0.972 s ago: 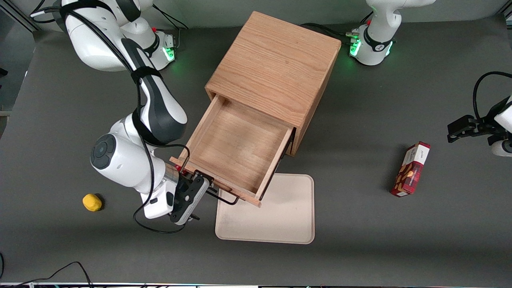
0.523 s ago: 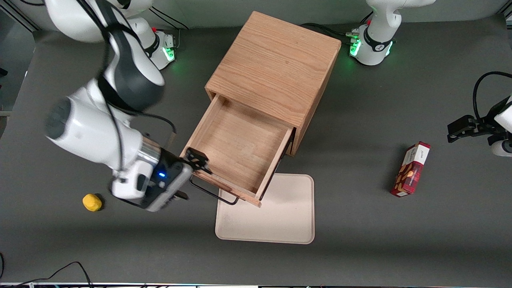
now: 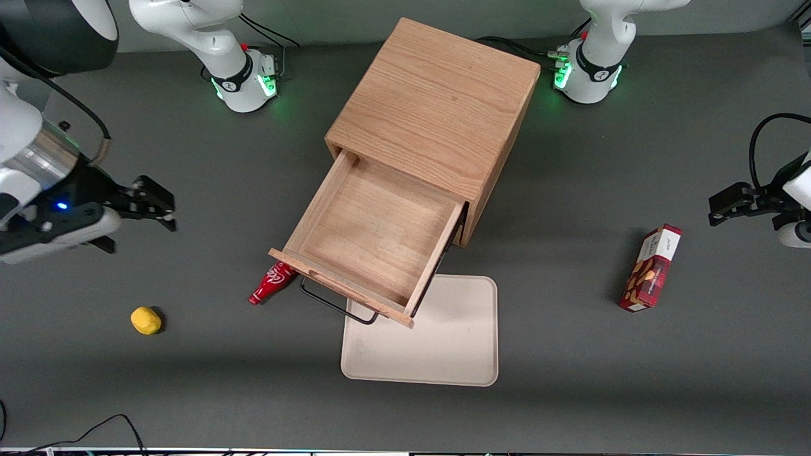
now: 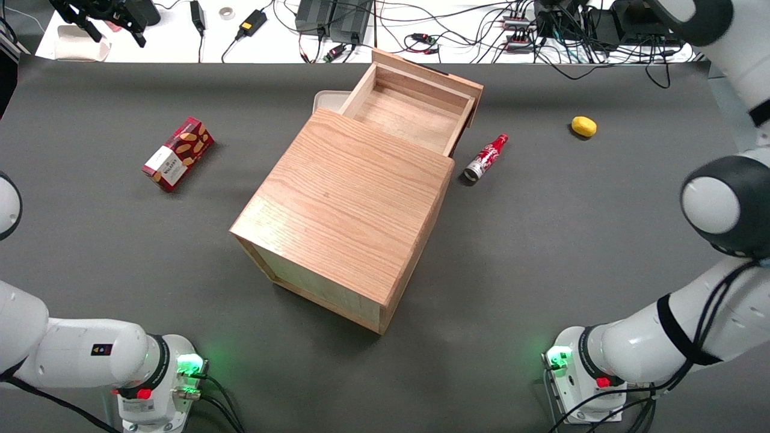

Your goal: Open upper drawer

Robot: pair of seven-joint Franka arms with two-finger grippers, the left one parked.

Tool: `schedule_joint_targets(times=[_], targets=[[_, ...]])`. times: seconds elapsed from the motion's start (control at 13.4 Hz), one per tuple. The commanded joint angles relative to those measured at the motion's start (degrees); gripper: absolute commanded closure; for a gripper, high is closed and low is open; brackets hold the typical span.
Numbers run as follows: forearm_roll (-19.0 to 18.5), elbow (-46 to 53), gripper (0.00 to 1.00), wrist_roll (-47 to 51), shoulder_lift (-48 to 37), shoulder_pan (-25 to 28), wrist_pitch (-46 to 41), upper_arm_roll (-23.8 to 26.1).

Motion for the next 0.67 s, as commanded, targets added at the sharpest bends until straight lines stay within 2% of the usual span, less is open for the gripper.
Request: schedule_joint_targets(times=[0.0,0.3,0.45,0.6], targets=[[-4.2,-9.65,0.0,7.08,-5.74,-2.24,3.41,-0.83],[-3.77,-24.31,0.0,8.23,-11.71,-4.98,16.93,-3.45],[-2.63,-27.76,0.0,8.32,-12.78,-5.51,19.94,-5.12],[2.54,-27.77,0.0,7.62,-12.34,-5.42,17.59,-6.1]])
